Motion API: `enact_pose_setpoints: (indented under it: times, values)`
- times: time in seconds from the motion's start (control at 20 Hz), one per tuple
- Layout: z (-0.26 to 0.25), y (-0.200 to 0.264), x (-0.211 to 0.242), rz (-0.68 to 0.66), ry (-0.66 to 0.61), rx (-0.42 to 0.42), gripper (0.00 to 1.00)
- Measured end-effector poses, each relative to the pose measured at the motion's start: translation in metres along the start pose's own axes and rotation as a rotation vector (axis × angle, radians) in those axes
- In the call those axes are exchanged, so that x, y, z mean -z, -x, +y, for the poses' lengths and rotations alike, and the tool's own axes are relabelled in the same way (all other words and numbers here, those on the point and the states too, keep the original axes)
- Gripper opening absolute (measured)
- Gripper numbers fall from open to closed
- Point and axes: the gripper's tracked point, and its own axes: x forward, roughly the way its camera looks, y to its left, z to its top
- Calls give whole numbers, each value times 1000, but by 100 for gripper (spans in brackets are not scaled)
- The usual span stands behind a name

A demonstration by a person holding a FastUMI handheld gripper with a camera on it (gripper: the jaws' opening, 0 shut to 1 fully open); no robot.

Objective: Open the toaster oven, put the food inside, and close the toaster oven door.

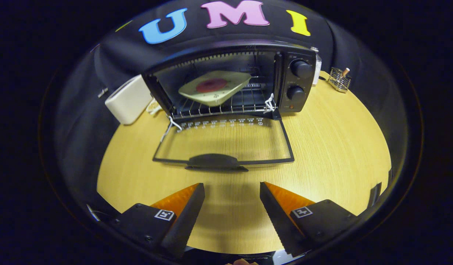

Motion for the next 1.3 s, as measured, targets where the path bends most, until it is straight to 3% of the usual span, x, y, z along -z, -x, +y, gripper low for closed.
enact_pose_setpoints:
  times: [0.2, 0.55, 0.95, 1.3]
  values:
    - [-9, -29, 3, 23, 112, 59, 99]
    - [-5, -48, -19, 12, 106, 62, 98]
    - [-1, -14, -41, -131, 131, 31, 99]
    - [11, 23, -91, -285, 76, -22, 98]
